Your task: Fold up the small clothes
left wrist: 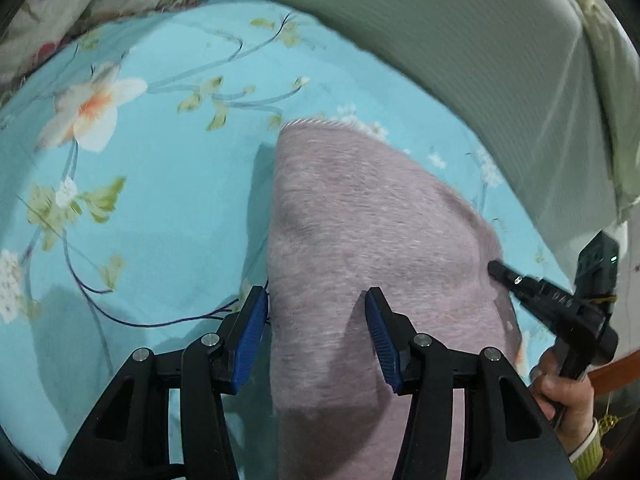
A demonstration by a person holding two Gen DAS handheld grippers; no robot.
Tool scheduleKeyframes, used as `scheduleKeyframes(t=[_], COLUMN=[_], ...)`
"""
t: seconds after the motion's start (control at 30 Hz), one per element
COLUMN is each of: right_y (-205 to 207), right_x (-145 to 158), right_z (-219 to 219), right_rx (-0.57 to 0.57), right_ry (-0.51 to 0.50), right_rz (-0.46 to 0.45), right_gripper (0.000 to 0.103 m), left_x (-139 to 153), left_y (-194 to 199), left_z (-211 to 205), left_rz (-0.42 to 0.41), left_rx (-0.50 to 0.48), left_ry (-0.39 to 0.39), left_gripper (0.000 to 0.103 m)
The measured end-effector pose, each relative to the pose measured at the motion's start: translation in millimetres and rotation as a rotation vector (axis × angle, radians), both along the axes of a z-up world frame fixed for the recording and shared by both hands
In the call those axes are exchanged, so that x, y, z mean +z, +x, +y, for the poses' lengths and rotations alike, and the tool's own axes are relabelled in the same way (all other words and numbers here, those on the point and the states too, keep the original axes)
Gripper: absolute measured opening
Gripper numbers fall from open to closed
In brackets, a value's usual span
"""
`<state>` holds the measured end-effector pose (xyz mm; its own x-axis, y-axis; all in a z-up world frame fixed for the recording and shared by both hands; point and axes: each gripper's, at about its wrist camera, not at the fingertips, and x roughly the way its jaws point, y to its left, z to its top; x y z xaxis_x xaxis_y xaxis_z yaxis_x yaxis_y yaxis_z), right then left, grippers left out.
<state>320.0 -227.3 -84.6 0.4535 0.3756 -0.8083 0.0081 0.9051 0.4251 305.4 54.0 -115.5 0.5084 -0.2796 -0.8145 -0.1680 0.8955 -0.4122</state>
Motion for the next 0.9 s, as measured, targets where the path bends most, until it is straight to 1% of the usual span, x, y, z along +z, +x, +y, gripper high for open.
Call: scheduleKeyframes(t=[0.03, 0.07, 0.13, 0.2, 0.27, 0.33, 0.4, 0.47, 0.53, 0.57, 0.6, 0.67, 0.7, 0.77, 0.83, 0.87, 0.9], right_y=[1.3, 2.1, -2.1, -11.2, -23.1, -46.0, -65.2, -90.2, -117.2, -126.5, -138.2, -152.8, -159.8, -166.9, -171.3, -173.5, -176.0], right_x=[1.7, 4.7, 16.6, 30.0, 41.5, 56.6, 62.7, 65.4, 61.2, 57.1, 51.5, 41.1, 34.1, 22.1, 5.0, -1.6, -8.2], right_z=[0.6, 1.1, 0.6, -3.2, -6.9, -7.8, -5.8, 0.2, 9.2, 11.5, 14.0, 13.1, 10.9, 3.4, -3.0, -6.1, -9.3], right_rx=[-0.001, -0.001, -0.004, -0.005, -0.003, 0.032, 0.081, 0.155, 0.240, 0.267, 0.287, 0.297, 0.289, 0.264, 0.231, 0.219, 0.207], right_ry=[-0.005, -0.012, -0.020, -0.020, 0.004, 0.038, 0.052, 0.070, 0.080, 0.071, 0.062, 0.061, 0.063, 0.035, -0.055, -0.072, -0.063], right_rz=[0.003, 0.007, 0.002, -0.011, -0.029, -0.062, -0.077, -0.086, -0.070, -0.063, -0.046, -0.020, -0.002, 0.024, 0.051, 0.069, 0.077], right_gripper=[0.011, 0.013, 0.017, 0.017, 0.017, 0.017, 0.017, 0.017, 0.017, 0.017, 0.017, 0.017, 0.017, 0.017, 0.017, 0.017, 0.016], left_x=[-5.0, -10.1, -13.4, -9.1, 0.8, 10.7, 18.7, 29.2, 39.5, 43.4, 46.9, 52.3, 53.1, 51.0, 39.9, 30.6, 21.8], left_y=[2.7, 4.3, 7.1, 4.4, -3.5, -16.1, -27.9, -50.3, -74.2, -87.2, -92.2, -115.7, -128.1, -147.4, -162.5, -168.3, -172.0], left_z=[-1.7, -1.9, 2.0, 4.0, 3.7, 3.7, 4.0, 1.3, -2.6, -5.2, -12.1, -25.8, -33.3, -45.2, -57.1, -63.1, -66.0], left_rz=[0.000, 0.004, 0.008, 0.012, 0.007, 0.000, -0.011, -0.029, -0.056, -0.075, -0.085, -0.097, -0.100, -0.095, -0.076, -0.057, -0.038], left_rx=[-0.001, 0.004, 0.015, 0.012, -0.004, -0.015, -0.028, -0.054, -0.093, -0.123, -0.145, -0.219, -0.259, -0.342, -0.398, -0.423, -0.433], left_ry=[0.011, 0.022, 0.008, 0.011, 0.043, 0.049, 0.035, 0.032, 0.016, 0.001, -0.006, -0.016, -0.029, -0.051, -0.020, 0.011, 0.036], left_gripper=[0.053, 0.058, 0.060, 0.060, 0.060, 0.057, 0.057, 0.057, 0.056, 0.056, 0.056, 0.056, 0.056, 0.056, 0.056, 0.054, 0.052])
